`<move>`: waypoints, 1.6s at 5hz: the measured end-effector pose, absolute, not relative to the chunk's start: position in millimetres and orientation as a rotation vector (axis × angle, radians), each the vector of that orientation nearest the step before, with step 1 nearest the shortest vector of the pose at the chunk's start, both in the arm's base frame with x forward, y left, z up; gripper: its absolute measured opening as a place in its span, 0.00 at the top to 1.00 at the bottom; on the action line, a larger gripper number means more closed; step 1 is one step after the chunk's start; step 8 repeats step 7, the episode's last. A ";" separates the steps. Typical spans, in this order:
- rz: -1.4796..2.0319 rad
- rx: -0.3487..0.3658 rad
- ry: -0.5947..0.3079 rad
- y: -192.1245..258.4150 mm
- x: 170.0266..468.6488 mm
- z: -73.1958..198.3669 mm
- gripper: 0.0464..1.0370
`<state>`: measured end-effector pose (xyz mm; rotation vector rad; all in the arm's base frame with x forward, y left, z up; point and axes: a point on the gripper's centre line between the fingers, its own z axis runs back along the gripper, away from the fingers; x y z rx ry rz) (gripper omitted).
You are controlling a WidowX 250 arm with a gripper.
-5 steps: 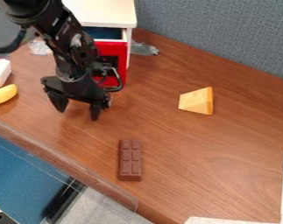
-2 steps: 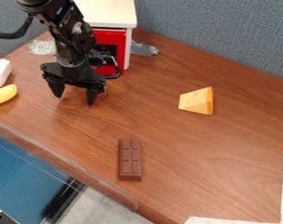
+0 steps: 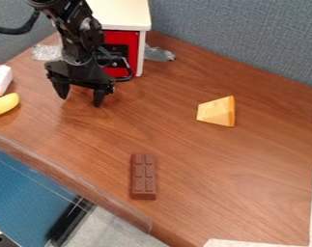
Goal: Close the drawer
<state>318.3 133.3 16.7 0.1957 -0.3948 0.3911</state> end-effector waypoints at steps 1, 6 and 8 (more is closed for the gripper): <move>0.393 0.194 -0.389 136.0 318.2 17.5 0.04; 0.180 0.053 -0.254 65.6 216.4 95.5 0.04; 0.122 0.054 -0.236 54.4 191.6 122.5 0.04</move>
